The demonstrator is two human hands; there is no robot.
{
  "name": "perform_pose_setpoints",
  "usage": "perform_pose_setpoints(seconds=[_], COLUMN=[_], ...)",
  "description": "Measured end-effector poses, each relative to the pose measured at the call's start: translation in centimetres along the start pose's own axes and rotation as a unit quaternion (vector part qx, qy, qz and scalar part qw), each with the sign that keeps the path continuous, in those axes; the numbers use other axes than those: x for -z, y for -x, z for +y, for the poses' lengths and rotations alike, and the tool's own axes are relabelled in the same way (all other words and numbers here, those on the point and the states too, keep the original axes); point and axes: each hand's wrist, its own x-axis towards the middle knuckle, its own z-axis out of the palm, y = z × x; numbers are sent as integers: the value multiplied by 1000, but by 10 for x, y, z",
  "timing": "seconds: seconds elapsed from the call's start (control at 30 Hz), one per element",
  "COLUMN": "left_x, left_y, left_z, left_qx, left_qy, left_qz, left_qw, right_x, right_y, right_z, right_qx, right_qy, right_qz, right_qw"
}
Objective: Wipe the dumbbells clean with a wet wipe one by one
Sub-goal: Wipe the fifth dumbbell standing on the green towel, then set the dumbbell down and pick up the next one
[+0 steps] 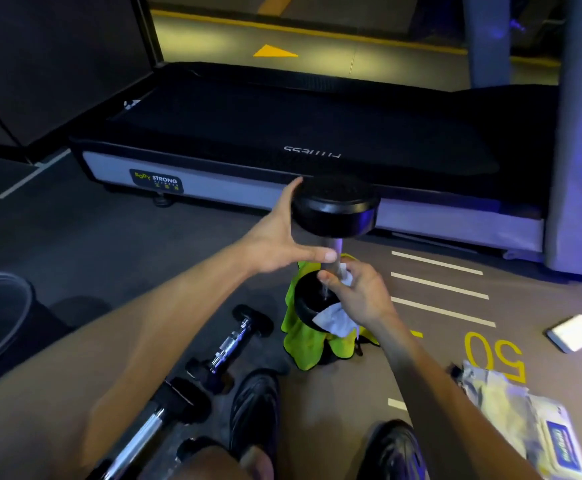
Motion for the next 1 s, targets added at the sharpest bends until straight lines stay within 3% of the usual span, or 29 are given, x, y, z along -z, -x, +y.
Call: perform_pose_setpoints(seconds=[0.2,0.33,0.5,0.67,0.73,0.9,1.0], left_x=[-53,-77,-84,-71,-55,-2,21], left_y=[-2,-10,-24,-19,-12,14,26], left_z=[-55,-56,-49,-62,-74,-131,-175], left_qx=[3,1,-7,-3,11,98,158], left_qy=[94,189,290,416,404,265,147], left_qz=[86,111,177,229,263,315,329], left_qw=[992,976,941,880,876,906,919], right_x=[-7,4,16,18,18,2,-15], right_y=[-11,-26,-42,-51,-48,-49,-58], right_z=[9,13,8,0,2,21,25], right_qx=[62,85,124,115,88,-13,-91], right_qy=[-5,-26,-21,-94,-136,-264,-361], right_qz=[18,-49,-151,-204,-195,-130,-133], right_qw=[998,995,981,968,967,956,919])
